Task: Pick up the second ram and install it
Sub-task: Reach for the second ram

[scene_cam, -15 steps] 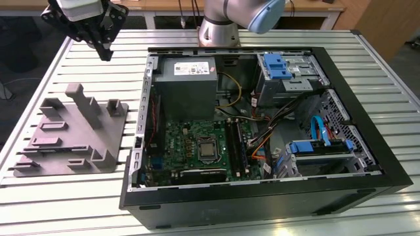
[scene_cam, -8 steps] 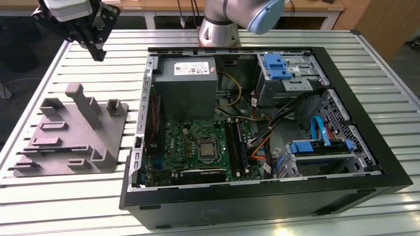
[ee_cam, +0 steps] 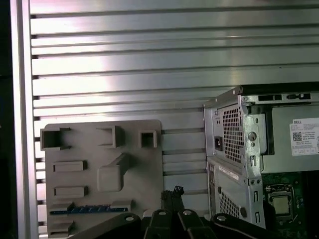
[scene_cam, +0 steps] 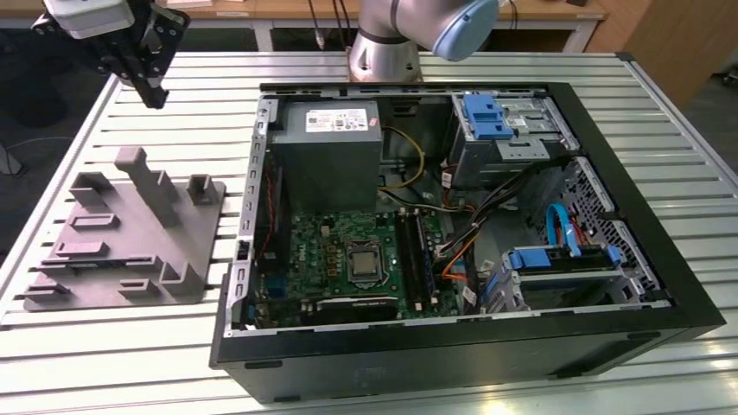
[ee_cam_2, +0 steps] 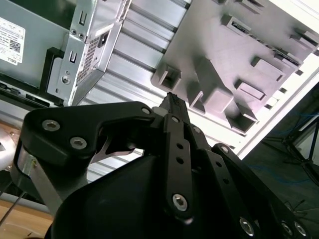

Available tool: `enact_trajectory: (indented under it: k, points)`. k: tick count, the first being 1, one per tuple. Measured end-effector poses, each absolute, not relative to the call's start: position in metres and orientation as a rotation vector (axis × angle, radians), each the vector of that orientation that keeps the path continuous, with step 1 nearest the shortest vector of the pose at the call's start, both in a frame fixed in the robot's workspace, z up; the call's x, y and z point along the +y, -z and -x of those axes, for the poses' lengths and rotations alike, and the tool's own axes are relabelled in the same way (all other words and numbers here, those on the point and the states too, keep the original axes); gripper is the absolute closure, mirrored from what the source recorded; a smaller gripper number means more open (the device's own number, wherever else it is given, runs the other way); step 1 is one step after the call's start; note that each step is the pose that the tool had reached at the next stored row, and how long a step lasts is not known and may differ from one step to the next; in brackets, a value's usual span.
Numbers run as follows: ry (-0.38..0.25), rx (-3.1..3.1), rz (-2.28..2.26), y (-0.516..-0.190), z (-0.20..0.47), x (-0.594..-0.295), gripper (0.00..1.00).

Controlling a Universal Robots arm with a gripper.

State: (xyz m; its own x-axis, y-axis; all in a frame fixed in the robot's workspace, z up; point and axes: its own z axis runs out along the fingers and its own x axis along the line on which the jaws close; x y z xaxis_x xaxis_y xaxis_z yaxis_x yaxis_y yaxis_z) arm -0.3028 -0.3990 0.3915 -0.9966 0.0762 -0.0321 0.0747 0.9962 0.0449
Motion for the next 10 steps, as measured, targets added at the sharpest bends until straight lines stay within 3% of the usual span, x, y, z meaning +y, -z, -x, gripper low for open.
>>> enact_trajectory:
  k: [10]
  points:
    - [-0.068,3.105,-0.117,-0.391,0.321,-0.399,0.9]
